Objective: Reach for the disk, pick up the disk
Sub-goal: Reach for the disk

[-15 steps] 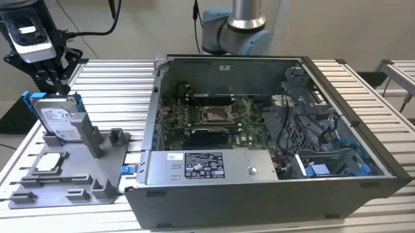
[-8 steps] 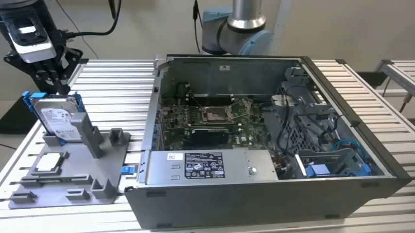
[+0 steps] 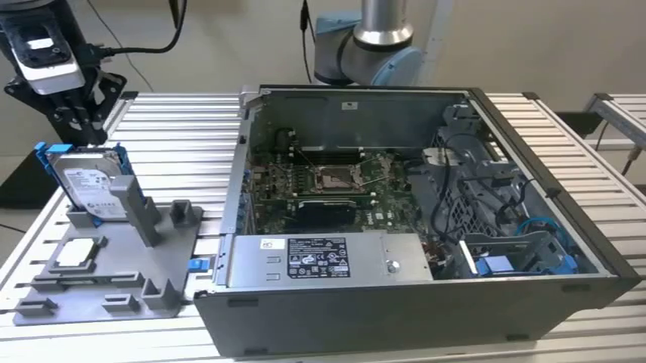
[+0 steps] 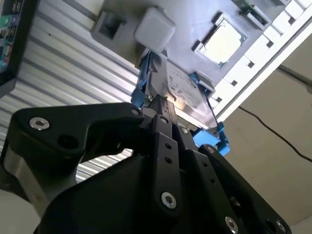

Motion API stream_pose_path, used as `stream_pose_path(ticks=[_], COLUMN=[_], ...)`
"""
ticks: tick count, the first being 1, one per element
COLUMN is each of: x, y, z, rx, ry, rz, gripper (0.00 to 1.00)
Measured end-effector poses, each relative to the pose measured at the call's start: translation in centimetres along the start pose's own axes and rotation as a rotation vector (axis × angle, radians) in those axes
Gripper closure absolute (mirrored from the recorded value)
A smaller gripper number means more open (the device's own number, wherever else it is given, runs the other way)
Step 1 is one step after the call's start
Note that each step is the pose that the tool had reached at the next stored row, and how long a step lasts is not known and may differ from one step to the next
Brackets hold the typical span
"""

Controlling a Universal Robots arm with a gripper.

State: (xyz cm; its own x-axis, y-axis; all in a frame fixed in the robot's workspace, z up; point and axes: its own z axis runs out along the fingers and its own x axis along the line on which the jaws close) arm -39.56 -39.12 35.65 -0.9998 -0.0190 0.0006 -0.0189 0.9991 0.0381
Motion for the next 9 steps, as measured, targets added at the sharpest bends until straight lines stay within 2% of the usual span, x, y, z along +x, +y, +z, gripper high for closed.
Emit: stream_pose_path(ticks=[9], x=[4.04], y=[1.45], z=[0.18], rx=[-0.0001], ry=[-0.0001], rz=[0.000], gripper=[1.00])
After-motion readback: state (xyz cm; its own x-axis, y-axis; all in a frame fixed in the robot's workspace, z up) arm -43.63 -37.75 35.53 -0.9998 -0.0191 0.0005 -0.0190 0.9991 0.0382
